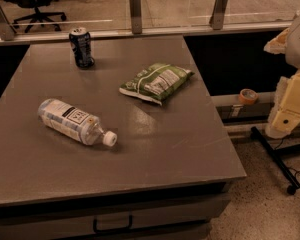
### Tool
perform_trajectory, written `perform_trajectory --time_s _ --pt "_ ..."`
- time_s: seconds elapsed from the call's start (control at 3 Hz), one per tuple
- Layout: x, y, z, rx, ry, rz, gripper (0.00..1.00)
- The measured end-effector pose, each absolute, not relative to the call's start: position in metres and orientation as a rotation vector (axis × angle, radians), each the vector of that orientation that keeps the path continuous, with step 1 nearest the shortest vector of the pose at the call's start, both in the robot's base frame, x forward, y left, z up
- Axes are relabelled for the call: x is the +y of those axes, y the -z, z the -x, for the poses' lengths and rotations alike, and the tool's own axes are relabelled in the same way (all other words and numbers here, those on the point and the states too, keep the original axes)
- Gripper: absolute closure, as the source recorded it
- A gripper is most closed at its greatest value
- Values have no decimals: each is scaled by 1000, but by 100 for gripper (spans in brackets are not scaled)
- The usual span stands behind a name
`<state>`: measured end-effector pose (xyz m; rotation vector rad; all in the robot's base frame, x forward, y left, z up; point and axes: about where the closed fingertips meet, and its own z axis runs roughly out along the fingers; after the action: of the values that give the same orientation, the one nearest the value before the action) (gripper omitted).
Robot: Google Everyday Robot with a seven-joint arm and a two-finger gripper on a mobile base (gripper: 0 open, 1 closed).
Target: Move green jalapeno chip bag near pepsi can
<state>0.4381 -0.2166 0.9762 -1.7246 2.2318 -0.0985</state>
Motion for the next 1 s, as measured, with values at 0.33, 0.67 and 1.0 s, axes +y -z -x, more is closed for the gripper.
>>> perform_trajectory --time_s 0.33,0.67,1.0 --pt "-217 -976 -438 2231 98 1724 0" --pt "-203 -969 -460 2169 34 1698 0" --pt "-168 -951 -501 2016 -77 1705 0"
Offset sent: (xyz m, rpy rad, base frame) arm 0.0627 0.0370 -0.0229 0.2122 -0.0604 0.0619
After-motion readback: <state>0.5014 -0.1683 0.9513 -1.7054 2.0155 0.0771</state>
